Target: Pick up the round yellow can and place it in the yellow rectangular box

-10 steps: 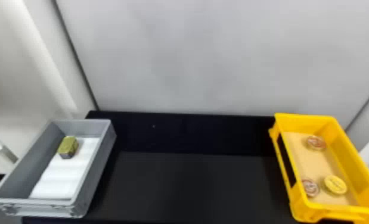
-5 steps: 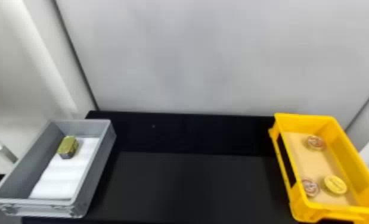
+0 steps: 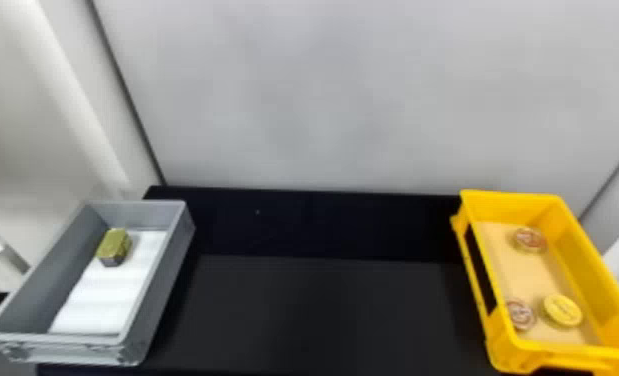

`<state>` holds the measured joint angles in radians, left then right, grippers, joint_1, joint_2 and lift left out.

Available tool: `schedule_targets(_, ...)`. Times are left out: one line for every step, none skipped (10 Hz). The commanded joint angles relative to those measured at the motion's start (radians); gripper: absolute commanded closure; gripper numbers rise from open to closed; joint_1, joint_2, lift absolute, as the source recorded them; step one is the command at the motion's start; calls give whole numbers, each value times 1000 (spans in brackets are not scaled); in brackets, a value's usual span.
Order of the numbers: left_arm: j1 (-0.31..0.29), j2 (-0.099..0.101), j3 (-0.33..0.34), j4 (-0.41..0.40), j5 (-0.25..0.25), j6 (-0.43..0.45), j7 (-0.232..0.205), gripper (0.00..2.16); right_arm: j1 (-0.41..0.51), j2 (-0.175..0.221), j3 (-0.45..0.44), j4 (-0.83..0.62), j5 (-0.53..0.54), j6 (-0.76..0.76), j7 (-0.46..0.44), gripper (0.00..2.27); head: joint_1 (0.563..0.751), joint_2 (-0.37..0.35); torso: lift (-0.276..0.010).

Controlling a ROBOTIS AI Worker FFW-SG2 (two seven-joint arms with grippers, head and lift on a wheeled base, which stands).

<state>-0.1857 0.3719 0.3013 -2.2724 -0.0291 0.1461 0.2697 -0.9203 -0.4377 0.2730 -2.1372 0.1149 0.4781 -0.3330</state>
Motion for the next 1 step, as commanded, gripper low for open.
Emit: schedule_targets(0, 0, 1, -1, 0, 1, -3, 87, -5, 7, -3, -12, -18, 22, -8, 13, 694, 54, -3)
